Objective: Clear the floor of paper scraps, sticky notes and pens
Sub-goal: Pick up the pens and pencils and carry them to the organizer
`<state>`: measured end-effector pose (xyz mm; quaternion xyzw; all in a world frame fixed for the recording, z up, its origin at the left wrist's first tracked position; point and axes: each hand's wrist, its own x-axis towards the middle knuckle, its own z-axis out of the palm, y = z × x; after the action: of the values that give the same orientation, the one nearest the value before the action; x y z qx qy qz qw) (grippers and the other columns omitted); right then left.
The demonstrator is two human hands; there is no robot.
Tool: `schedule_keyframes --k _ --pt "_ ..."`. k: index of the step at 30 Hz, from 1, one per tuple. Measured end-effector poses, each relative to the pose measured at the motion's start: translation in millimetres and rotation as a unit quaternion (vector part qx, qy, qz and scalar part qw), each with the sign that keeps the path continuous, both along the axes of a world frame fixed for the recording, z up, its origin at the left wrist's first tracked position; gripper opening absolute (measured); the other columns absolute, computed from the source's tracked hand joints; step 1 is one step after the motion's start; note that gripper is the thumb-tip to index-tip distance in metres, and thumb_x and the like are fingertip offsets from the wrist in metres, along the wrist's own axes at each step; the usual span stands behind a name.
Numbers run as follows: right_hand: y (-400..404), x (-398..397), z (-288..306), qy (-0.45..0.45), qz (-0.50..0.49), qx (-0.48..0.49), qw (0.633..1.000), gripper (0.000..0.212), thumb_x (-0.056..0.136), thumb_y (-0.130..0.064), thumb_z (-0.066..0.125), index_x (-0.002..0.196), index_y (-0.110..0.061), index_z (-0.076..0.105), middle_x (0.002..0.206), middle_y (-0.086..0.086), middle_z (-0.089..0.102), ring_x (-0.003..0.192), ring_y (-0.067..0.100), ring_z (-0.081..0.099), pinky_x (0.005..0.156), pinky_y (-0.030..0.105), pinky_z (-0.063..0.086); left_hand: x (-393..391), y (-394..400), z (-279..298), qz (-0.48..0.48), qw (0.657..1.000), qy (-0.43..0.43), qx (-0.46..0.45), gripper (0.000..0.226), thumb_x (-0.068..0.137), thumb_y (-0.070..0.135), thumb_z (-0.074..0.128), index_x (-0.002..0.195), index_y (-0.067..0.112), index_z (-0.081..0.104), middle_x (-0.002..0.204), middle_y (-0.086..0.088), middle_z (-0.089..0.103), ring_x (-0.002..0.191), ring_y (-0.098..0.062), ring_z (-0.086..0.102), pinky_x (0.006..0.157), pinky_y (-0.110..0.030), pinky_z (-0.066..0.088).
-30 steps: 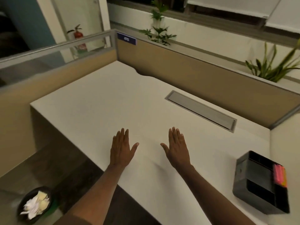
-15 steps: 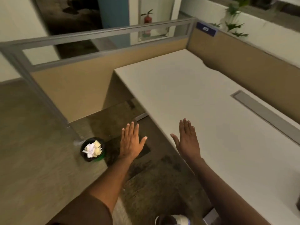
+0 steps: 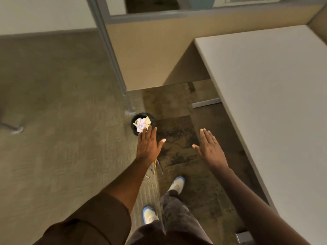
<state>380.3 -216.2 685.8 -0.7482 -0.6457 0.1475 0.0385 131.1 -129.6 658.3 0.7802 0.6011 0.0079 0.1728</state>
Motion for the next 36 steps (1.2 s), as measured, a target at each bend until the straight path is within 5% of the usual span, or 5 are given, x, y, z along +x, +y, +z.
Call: schedule_keyframes --k 9,18,27,32,36 --pt "89 -42 -93 0.050 0.139 -0.154 0.977 0.073 0.103 -0.048 0.040 0.159 -0.011 0.012 0.167 0.009 0.017 0.154 0.026 0.013 0.124 0.036 0.016 -58 55 -58 0.115 0.991 0.022 -0.057 0.070 0.098 0.057 0.032 0.152 0.013 0.025 0.160 -0.014 0.026 0.148 -0.033 0.024 0.120 -0.050 0.023" --pt "103 -78 -227 0.126 0.075 -0.290 0.946 0.073 0.099 -0.058 0.038 0.159 -0.023 0.012 0.166 0.002 0.018 0.152 0.027 0.018 0.120 0.048 0.028 -92 81 -171 0.140 0.981 0.028 -0.132 0.062 0.098 0.055 0.037 0.145 0.014 0.037 0.135 -0.013 0.054 0.118 -0.031 0.055 0.096 -0.046 0.047" --pt "118 -107 -392 0.174 -0.134 -0.263 0.939 0.062 0.101 -0.053 0.041 0.153 -0.020 0.034 0.157 0.010 0.040 0.142 0.033 0.038 0.115 0.044 0.032 -109 92 -373 0.009 0.961 0.143 -0.235 0.046 0.095 0.046 0.046 0.128 0.015 0.054 0.123 -0.008 0.063 0.115 -0.028 0.056 0.095 -0.042 0.044" --pt "121 -121 -525 0.167 -0.149 -0.284 0.932 0.060 0.101 -0.050 0.044 0.150 -0.015 0.039 0.146 0.017 0.053 0.132 0.037 0.051 0.107 0.042 0.041 -115 73 -503 0.082 0.930 0.127 -0.334 0.038 0.094 0.044 0.049 0.115 0.016 0.061 0.114 -0.010 0.068 0.105 -0.031 0.063 0.087 -0.040 0.048" --pt "117 -132 -613 0.175 -0.141 -0.295 0.929 0.046 0.101 -0.042 0.048 0.136 -0.012 0.051 0.124 0.020 0.066 0.114 0.038 0.062 0.094 0.039 0.047 -127 47 -588 0.172 0.886 0.114 -0.415 0.048 0.094 0.046 0.048 0.123 0.010 0.060 0.126 -0.015 0.063 0.117 -0.034 0.059 0.099 -0.042 0.048"
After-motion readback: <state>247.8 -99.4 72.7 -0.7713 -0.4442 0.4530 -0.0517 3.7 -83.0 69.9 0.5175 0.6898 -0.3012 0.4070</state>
